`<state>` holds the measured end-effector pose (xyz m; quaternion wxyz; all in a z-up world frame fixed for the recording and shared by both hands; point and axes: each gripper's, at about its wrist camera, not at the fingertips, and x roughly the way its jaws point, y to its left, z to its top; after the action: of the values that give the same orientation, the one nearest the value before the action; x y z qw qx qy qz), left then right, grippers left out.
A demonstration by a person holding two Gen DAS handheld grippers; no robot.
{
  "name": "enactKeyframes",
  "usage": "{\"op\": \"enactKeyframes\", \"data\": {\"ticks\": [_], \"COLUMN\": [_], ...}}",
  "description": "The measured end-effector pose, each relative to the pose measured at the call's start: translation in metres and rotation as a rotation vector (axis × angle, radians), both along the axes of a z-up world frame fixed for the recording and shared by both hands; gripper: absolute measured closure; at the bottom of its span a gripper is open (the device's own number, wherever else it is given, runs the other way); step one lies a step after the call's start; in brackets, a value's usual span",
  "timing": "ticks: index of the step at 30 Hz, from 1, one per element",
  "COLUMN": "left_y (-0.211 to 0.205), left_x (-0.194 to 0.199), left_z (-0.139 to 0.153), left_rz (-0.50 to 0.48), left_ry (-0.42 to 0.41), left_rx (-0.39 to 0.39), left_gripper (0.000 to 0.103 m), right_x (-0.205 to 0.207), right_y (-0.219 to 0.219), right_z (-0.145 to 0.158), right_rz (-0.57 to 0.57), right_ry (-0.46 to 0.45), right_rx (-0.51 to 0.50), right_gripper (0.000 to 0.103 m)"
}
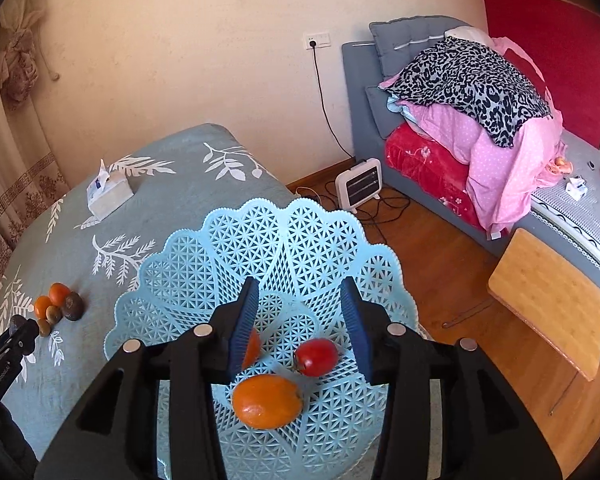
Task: Organize fruits
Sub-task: 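Carry the red tomato into the basket and release it with the right tool, then carry the dark brown fruit into the basket and open the left tool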
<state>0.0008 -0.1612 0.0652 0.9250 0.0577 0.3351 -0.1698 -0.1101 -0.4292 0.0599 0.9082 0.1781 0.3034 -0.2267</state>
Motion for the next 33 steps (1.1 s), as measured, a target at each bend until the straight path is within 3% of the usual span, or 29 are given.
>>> {"op": "enactKeyframes", "data": {"ticks": [32,33], "left_y": [-0.125,-0.126], "left_x": [-0.061,-0.062], "left_z": [0.002,0.002], "left_rz": [-0.436,-0.444], "left_ry": [0.039,0.040], "left_rx": [-0.029,-0.034], "left_gripper": [0.063,0.059], "right_x": [-0.017,-0.017], "right_y": [-0.010,-0.010], "right_z": [0.000,0.000], "right_rz": [-0.031,-0.032], "right_ry": [-0.054,-0.055], "right_rx": [-0.010,-0.010], "right_gripper": [0.059,0.059]}}
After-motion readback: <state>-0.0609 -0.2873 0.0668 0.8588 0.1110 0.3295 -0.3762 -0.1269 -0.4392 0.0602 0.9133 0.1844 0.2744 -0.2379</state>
